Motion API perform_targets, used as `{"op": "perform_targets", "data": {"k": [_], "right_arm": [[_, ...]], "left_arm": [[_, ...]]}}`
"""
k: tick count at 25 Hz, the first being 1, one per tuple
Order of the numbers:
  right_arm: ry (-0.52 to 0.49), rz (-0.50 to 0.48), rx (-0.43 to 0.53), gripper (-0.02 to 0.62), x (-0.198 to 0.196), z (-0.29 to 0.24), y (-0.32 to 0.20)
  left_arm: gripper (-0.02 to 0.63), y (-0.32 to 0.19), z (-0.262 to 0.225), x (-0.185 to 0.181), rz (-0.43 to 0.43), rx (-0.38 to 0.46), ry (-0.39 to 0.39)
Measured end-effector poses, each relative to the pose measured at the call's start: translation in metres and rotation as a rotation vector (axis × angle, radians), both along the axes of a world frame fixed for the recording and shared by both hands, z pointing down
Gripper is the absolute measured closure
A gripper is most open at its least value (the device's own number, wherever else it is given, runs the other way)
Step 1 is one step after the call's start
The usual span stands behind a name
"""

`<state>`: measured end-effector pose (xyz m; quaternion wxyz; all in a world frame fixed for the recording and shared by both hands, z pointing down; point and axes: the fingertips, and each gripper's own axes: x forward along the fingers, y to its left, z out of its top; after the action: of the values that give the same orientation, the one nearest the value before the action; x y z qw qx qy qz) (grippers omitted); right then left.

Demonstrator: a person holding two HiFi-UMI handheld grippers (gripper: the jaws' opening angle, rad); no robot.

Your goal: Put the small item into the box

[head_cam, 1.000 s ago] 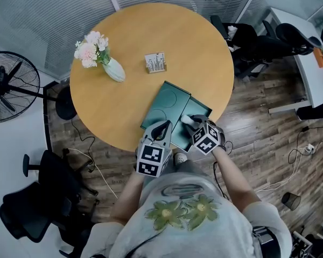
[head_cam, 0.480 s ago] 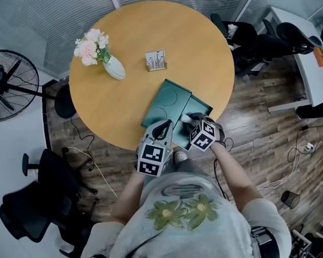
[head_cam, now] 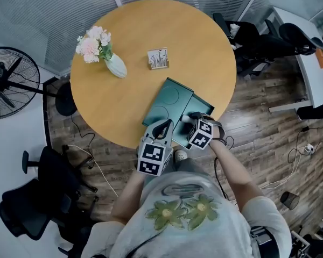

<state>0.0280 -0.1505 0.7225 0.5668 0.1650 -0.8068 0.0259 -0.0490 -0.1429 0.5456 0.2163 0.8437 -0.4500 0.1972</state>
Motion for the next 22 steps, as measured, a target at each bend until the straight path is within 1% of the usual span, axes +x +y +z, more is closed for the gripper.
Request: {"op": "perform_targets", "data": {"k": [8,22], "right_arm": [[0.039,-0.051,-0.01,0.456,-0.003,0.004,-0.001],[0.065,-0.062,-0.038,0.454,0.001,0.014,0.005]], "left_arm": [[0.606,-0.001,0.003,-0.007,-0.023,0.002,0.0],[0.606,0.002,0.004,-0.01,-0.039,-0.017,0.0]]}}
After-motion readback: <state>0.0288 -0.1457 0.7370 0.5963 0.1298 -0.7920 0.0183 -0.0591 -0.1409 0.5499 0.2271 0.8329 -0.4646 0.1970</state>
